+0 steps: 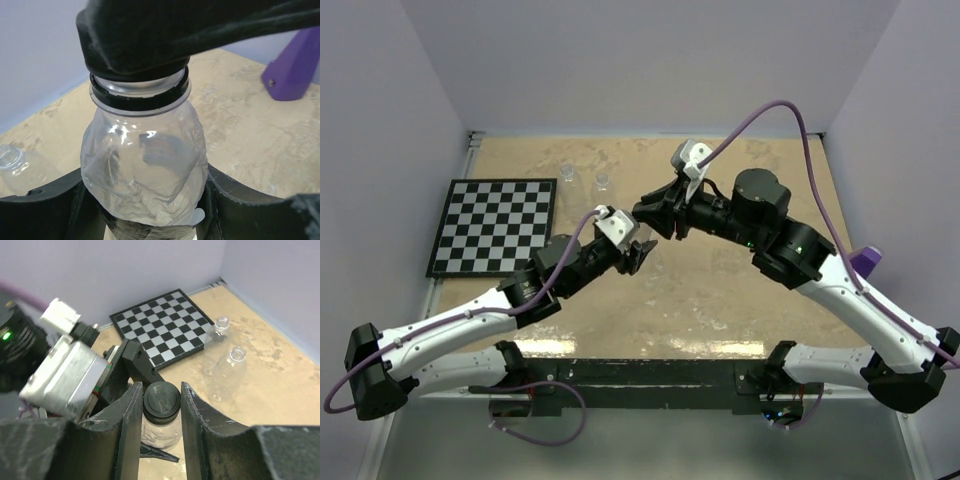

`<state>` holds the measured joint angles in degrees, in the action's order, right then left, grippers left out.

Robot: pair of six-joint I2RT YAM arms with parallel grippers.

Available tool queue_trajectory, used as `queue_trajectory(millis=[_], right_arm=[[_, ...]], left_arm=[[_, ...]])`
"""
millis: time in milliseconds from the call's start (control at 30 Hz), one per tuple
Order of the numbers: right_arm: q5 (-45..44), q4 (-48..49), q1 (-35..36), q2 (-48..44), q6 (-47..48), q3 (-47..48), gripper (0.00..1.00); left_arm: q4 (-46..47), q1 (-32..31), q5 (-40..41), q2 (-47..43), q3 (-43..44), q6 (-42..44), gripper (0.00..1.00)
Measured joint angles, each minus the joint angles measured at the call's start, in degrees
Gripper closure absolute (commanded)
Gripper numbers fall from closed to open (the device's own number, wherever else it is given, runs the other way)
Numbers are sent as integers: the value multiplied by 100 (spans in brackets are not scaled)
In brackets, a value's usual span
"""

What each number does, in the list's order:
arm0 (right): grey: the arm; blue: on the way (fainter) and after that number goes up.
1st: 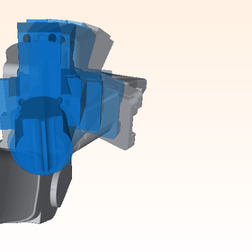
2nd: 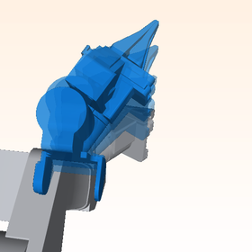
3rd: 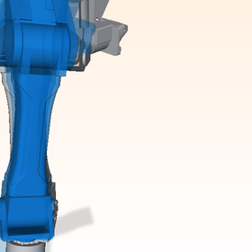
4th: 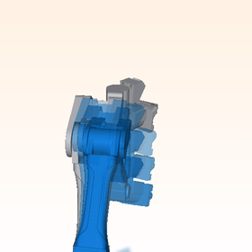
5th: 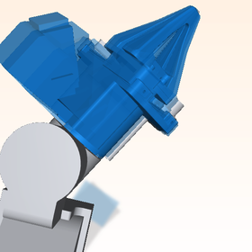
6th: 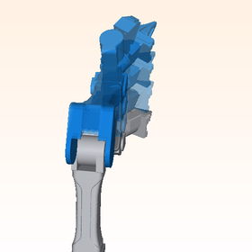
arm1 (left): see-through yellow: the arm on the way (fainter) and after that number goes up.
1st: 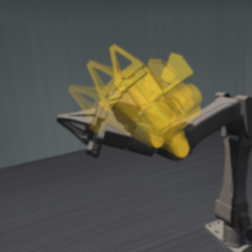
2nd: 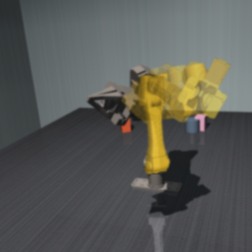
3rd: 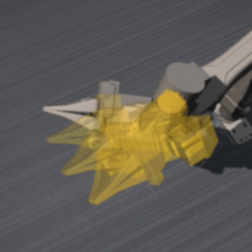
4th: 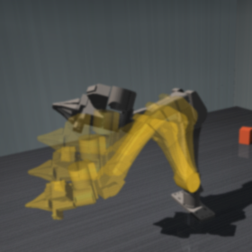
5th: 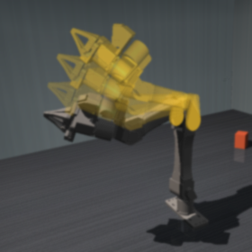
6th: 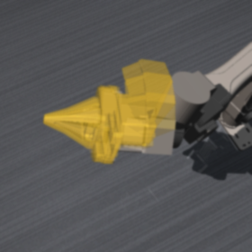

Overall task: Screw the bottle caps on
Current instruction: Screw the bottle cap onto the plastic bottle.

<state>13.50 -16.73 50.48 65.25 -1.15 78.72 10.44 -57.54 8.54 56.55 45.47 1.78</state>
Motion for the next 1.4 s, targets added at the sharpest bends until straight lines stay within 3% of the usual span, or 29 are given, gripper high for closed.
queue_trajectory(millis=[167,333,433,600,833,933,1000,1167,1400], right_arm=[[-1036,70,249,114,-463,-15,90],[-1469,96,317,138,-791,-90,59],[-1528,9,341,52,-861,-94,43],[-1436,-485,439,-17,-868,232,21],[-1392,-802,437,-396,-658,404,19],[-1351,-894,437,-660,-420,402,24],[-1226,-863,437,-901,-118,273,14],[-752,-890,439,-1508,656,-243,11],[-332,-1408,437,-815,1958,61,13]], left_arm=[[-116,-227,1060,249,160,83,100],[-267,-251,1360,337,190,101,100],[-358,-74,992,306,216,109,100],[-634,887,-280,26,221,136,100],[-1486,1449,-2000,-153,404,522,100],[-1869,1788,-2649,-153,496,767,100],[-2122,2087,-3119,-153,533,975,100],[-2562,2415,-3932,-146,535,1357,100],[-2817,2422,-4874,-50,529,1707,100]])
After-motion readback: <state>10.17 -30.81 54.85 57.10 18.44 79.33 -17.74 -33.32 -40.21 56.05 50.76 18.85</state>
